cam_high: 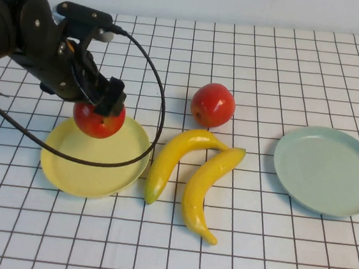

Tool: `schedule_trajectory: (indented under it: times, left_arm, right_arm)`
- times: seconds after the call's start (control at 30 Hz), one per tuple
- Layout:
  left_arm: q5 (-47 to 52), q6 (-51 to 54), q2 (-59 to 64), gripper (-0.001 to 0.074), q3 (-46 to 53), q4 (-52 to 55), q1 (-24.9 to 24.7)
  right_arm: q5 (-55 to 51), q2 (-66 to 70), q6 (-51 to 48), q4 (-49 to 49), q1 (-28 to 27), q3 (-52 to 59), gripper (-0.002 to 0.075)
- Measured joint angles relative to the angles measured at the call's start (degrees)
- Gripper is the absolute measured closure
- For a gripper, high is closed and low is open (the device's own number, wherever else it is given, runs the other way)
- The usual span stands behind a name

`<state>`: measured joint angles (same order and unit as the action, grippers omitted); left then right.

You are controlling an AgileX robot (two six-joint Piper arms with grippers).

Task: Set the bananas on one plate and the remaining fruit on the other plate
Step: Put one type of fruit in the left plate

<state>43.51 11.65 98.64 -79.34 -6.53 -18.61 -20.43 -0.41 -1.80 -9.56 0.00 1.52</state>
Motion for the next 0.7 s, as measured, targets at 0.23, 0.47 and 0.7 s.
schedule_trajectory:
  times: [0.23, 0.47, 0.7]
  left_arm:
    - [0.12, 0.0, 4.53, 0.0156, 0.13, 1.56, 0.28]
    - [0.76, -1.48, 7.28, 0.0157, 0.13, 4.05, 0.28]
    - [0.97, 1.03, 7.28, 0.0068, 0.13, 4.5, 0.28]
  right_arm:
    - [0.0, 0.0, 0.0, 0.0, 0.08, 0.0, 0.0741]
    - [0.0, 0.0, 0.0, 0.0, 0.0, 0.0, 0.0741]
    - [0.0, 0.0, 0.0, 0.0, 0.0, 0.0, 0.0741]
